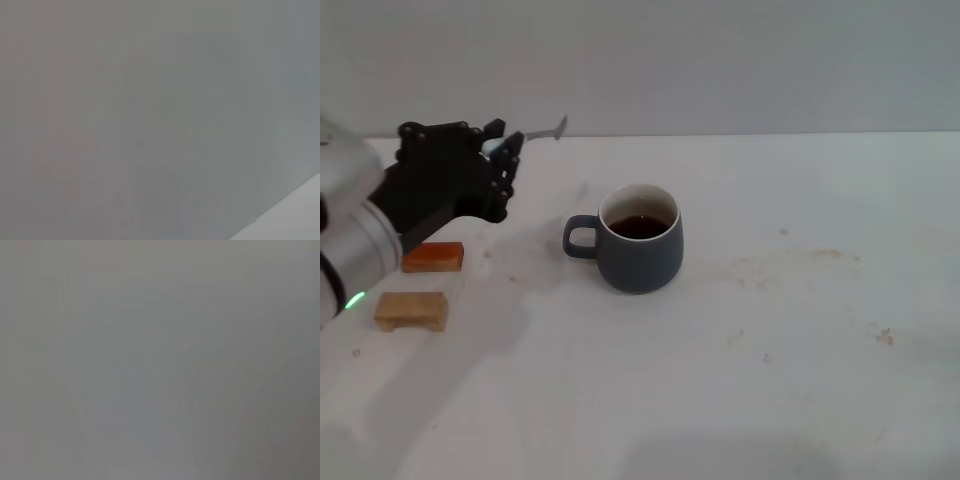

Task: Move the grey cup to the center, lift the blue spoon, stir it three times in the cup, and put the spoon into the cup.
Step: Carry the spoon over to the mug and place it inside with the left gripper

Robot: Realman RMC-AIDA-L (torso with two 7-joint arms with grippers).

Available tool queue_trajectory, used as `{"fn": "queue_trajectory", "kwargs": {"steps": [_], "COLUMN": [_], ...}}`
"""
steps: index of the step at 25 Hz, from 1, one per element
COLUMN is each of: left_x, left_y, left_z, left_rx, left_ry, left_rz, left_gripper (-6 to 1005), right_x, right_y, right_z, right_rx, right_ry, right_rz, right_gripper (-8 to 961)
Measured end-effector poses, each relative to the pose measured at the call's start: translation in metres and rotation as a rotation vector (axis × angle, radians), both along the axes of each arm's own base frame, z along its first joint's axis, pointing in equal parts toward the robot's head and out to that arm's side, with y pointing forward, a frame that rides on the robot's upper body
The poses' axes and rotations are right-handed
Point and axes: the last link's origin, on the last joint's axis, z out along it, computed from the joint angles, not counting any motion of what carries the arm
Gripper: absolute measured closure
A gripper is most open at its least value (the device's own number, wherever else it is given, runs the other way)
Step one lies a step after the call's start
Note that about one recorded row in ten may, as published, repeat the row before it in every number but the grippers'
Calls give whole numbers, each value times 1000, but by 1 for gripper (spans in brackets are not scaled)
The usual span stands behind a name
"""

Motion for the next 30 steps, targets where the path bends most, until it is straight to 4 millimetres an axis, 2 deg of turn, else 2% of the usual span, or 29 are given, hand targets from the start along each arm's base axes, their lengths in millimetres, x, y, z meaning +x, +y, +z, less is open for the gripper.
{"fn": "queue_trajectory", "kwargs": {"steps": [7, 18, 30], "left_x": [18, 44, 58], "left_y": [2, -1, -1], "left_z": [-7, -6, -7], "left_rx": [-34, -51, -96], "left_ry": [51, 149, 189], "left_rz": [3, -10, -30], "left_gripper": [851, 851, 850], "right_x": [5, 9, 13], "right_y": [-3, -7, -11], "right_z": [6, 7, 6], "right_rx": [32, 39, 31], "right_ry": [4, 1, 2], "right_rz": [-25, -47, -64], "right_gripper": [955, 955, 955]}}
